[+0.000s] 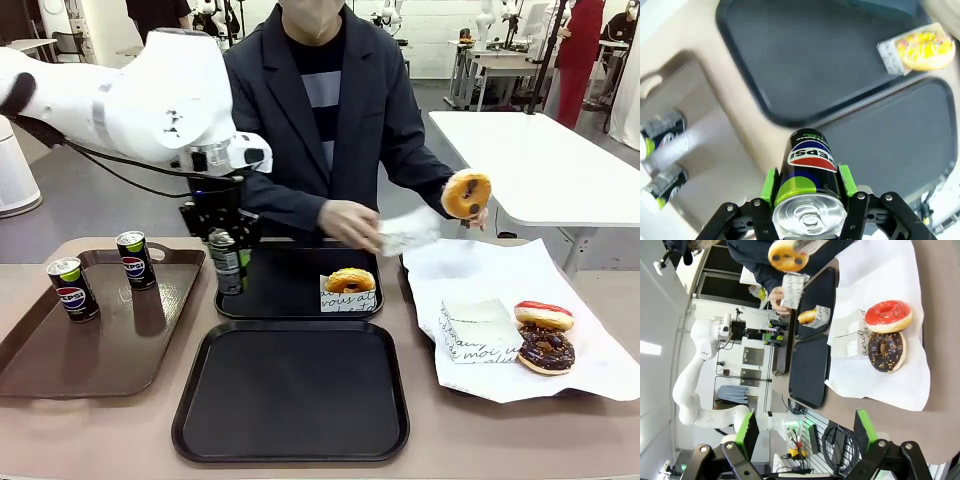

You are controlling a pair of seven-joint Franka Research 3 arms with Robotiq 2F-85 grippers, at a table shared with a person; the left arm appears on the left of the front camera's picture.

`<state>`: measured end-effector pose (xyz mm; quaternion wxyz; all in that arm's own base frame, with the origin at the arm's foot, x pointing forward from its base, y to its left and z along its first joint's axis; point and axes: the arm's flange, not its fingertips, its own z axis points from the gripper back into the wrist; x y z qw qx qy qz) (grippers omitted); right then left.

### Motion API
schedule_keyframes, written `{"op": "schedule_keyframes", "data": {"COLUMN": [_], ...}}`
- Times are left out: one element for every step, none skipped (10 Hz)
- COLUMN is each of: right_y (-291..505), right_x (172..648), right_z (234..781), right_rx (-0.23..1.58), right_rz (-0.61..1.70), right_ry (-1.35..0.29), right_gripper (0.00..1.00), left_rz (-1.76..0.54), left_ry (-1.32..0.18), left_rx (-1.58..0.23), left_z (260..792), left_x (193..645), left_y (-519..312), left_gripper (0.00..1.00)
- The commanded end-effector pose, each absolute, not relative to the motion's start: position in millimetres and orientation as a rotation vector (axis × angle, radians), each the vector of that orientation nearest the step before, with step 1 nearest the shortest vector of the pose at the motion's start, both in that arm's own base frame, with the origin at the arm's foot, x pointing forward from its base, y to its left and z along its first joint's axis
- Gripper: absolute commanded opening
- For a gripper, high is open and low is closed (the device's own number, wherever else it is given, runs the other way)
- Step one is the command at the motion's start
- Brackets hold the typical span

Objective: Set up donuts and drinks on trays.
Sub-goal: Pick up one Pepsi coke and place it on the Flat Tray.

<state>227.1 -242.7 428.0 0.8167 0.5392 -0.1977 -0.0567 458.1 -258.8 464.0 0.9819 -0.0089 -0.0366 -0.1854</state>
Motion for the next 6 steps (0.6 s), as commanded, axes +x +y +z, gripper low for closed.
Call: {"op": "schedule_keyframes", "data": {"right_y": [-244, -244, -244, -244, -244, -244], "right_x": [228, 228, 228, 228, 228, 228], "right_z": [428, 428, 428, 428, 428, 428], "right_rx": [1.164, 1.164, 1.164, 1.164, 1.164, 1.164], "right_rz": [-0.107, -0.107, -0.107, -0.107, -0.107, -0.107], "right_ry": [-0.443, -0.443, -0.443, -0.443, -0.443, -0.443], "right_gripper": [1.00, 1.00, 1.00, 1.00, 1.00, 1.00], "left_rz": [-0.401, -0.399, -0.384, -0.376, -0.354, -0.338], "left_ry": [-0.055, -0.063, -0.079, -0.075, -0.074, -0.085], "left_rx": [-0.060, -0.087, -0.094, -0.110, -0.110, -0.089], "left_z": [507, 517, 520, 520, 518, 517], "left_x": [383, 358, 343, 342, 347, 350], "left_y": [-179, -150, -133, -128, -128, -130], "left_gripper": [0.58, 0.58, 0.58, 0.58, 0.58, 0.58]}}
